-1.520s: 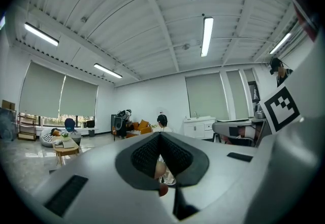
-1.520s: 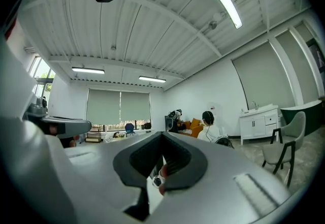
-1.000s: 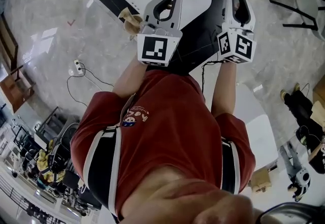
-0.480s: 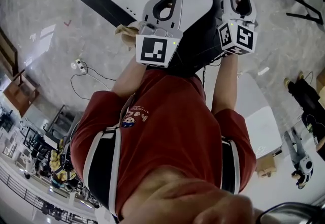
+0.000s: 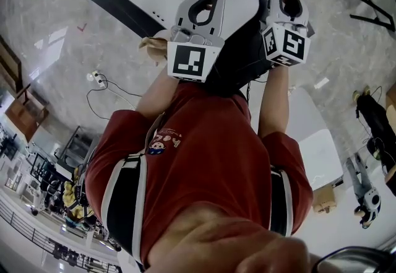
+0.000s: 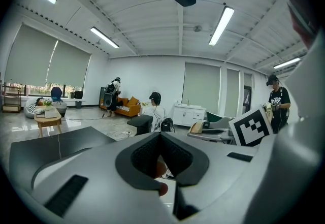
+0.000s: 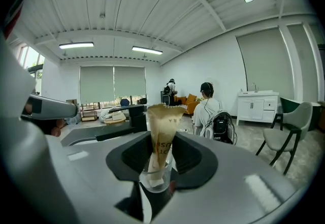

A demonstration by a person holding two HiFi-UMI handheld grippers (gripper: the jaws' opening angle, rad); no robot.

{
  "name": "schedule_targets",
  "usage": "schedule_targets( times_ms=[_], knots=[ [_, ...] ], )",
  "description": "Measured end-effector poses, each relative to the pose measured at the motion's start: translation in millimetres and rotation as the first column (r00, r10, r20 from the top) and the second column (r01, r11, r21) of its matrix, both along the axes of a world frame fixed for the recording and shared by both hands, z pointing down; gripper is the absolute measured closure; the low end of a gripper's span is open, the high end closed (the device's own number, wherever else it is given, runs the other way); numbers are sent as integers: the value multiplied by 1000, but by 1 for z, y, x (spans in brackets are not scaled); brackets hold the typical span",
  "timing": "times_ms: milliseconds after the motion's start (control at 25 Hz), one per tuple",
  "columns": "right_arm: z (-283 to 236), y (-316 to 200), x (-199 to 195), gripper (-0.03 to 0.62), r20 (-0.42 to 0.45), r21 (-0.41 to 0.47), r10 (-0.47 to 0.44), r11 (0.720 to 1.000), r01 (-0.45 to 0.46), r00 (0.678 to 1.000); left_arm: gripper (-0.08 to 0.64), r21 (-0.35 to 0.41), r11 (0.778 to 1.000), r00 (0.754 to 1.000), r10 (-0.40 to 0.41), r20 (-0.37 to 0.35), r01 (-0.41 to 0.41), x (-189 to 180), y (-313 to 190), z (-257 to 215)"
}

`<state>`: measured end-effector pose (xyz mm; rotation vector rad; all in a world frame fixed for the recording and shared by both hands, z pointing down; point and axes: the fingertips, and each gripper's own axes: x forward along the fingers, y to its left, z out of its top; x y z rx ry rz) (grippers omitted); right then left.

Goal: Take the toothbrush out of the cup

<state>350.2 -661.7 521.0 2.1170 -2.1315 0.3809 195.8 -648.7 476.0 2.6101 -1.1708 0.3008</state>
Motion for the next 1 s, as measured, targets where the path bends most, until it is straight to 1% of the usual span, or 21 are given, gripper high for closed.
schedule_targets(
  times_ms=[120,240,400,560,720,880,1000],
  knots=[
    [-3,0,-3,504,-6,-1,-3,1000,3,1000,555,1,1000,1000,-3,3,3,0,1,-2],
    [-7,-2,-5,522,-2,13,-10,1000,10,1000,555,8,1000,1000,-5,4,5,1,0,-6],
    [-13,-4,-13,534,2,26,-38,999,38,999,555,17,1000,1000,-13,7,13,-2,1,-10],
    [-23,1,-16,541,1,55,-44,997,44,999,555,34,999,1000,-23,6,23,-5,7,-15],
    [-44,4,-15,543,-11,102,-47,994,48,999,555,55,998,999,-40,0,40,-7,14,-26],
    [-66,12,-14,547,-19,157,-43,987,46,999,555,98,994,998,-57,-15,58,-9,22,-40],
    [-82,20,-14,549,-29,188,-43,981,48,999,555,105,992,998,-64,-21,66,-11,31,-49]
  ],
)
